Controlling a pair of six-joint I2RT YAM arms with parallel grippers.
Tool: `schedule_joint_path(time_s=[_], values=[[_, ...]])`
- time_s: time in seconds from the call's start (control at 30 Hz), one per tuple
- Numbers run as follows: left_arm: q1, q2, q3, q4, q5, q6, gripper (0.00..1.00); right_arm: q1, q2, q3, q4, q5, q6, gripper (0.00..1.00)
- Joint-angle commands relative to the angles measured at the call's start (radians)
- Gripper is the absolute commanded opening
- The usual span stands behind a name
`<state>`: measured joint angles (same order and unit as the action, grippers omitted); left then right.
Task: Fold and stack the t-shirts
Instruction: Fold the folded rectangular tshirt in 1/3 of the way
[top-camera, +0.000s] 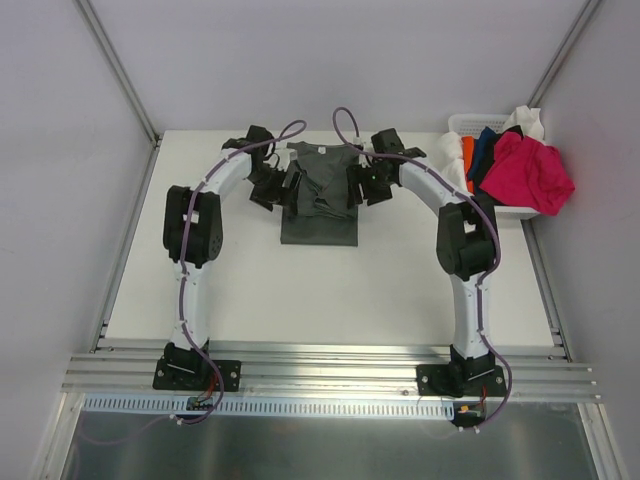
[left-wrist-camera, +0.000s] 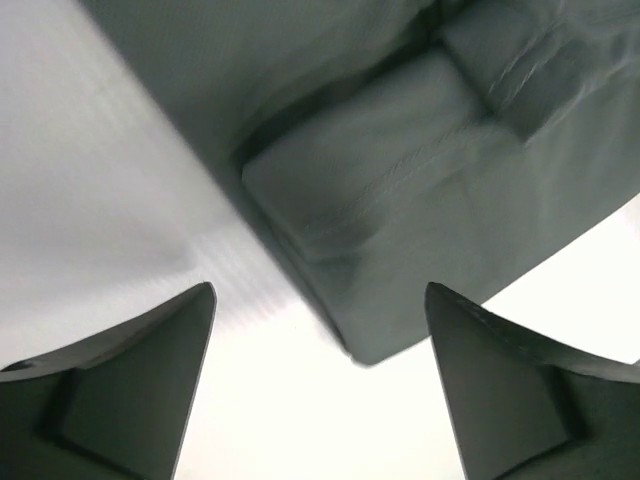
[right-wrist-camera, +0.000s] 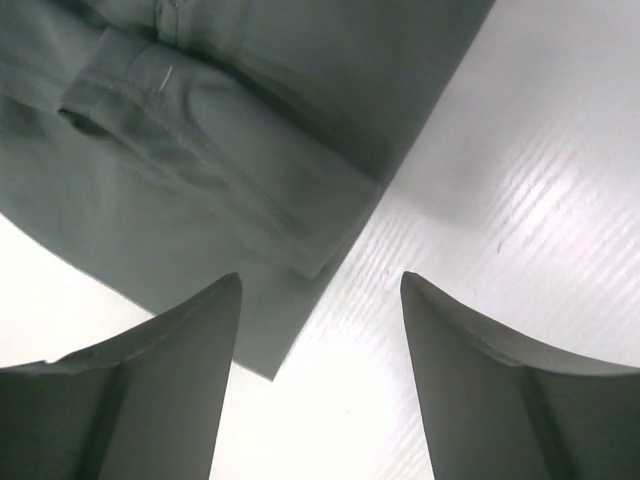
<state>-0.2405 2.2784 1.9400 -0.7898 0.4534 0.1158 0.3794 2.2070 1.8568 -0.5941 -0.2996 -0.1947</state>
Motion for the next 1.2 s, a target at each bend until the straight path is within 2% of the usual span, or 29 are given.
schedule_joint_path(time_s=[0.0,0.1,0.2,0.3,0.43,0.57,0.77,1.0,1.17], values=[[0.007,-0.183,-0.052,-0.002,-0.08,0.002,0.96,0.018,-0.186,-0.037,-0.031,0.036,-0.055,0.69],[0.01,-0.316,-0.121,0.003,-0.105,0.01,0.99,0.024,-0.246,-0.045,-0.088,-0.04,-0.062,0.7],[0.026,-0.43,-0.176,0.009,-0.085,-0.011,0.99,0.039,-0.227,-0.018,-0.113,-0.142,-0.009,0.69],[0.032,-0.517,-0.217,0.012,-0.079,-0.027,0.99,0.07,-0.17,0.024,-0.107,-0.221,0.047,0.69],[0.032,-0.562,-0.308,0.012,-0.122,0.014,0.99,0.104,-0.069,0.084,-0.105,-0.279,0.046,0.68],[0.035,-0.6,-0.374,0.011,-0.266,0.064,0.98,0.101,0.061,0.134,-0.072,-0.34,0.09,0.66],[0.055,-0.649,-0.464,0.009,-0.277,0.061,0.97,0.096,0.169,0.214,-0.056,-0.331,0.121,0.65],[0.079,-0.639,-0.472,0.011,-0.275,0.048,0.96,0.079,0.214,0.291,-0.03,-0.274,0.138,0.65],[0.084,-0.626,-0.474,0.011,-0.254,0.036,0.96,0.062,0.252,0.421,0.028,-0.202,0.123,0.66]])
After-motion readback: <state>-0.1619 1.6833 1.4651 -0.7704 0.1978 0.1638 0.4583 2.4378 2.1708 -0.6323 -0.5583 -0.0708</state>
